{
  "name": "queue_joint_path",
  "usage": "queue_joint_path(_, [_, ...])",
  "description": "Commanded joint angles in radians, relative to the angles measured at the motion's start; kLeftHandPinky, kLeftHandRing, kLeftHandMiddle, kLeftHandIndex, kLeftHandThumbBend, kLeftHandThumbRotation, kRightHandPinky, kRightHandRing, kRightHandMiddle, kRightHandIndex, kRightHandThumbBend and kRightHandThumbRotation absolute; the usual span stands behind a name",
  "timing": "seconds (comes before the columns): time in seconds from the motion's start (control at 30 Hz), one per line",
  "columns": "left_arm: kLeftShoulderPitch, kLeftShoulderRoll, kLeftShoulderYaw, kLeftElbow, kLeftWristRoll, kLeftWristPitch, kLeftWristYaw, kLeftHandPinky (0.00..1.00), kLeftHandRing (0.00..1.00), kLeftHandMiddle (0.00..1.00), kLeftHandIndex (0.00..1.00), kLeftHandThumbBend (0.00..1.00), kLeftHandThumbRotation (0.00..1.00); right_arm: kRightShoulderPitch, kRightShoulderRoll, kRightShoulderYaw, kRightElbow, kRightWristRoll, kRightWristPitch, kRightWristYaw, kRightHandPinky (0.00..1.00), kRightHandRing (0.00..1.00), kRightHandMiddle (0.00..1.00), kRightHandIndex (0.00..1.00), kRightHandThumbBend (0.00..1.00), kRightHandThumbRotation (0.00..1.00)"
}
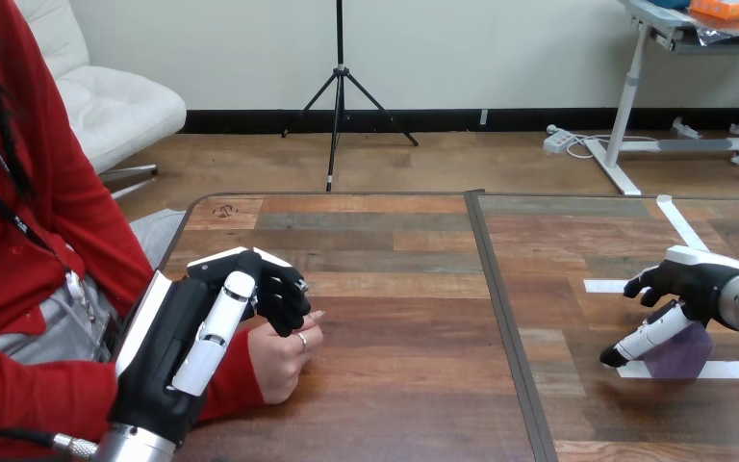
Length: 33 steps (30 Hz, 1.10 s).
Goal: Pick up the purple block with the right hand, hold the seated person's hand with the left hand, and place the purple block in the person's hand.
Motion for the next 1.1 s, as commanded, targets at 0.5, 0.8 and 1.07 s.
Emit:
queue_joint_path(0.5, [-0.062, 0.016, 0.016, -0.031, -0.014, -0.024, -0.004, 0.38, 0.43, 0.46, 0.46, 0.2, 0.96, -0.071, -0.041, -0.008, -0.021, 0.013, -0.005, 0.032, 0.71, 0.88, 0.92, 0.91, 1.0, 0.31])
queue_joint_path(0.8, [-0.067, 0.019, 0.015, -0.025, -0.012, -0.025, -0.007, 0.38, 0.43, 0.47, 0.46, 0.2, 0.97, -0.077, -0.052, -0.003, -0.033, 0.006, 0.002, 0.025, 0.74, 0.89, 0.93, 0.9, 1.0, 0.28])
queue_joint_path(1.07, [-0.072, 0.021, 0.016, -0.02, 0.0, -0.027, -0.003, 0.39, 0.43, 0.47, 0.46, 0.21, 0.97, -0.083, -0.062, 0.002, -0.041, -0.006, 0.003, 0.021, 0.75, 0.9, 0.93, 0.9, 1.0, 0.28])
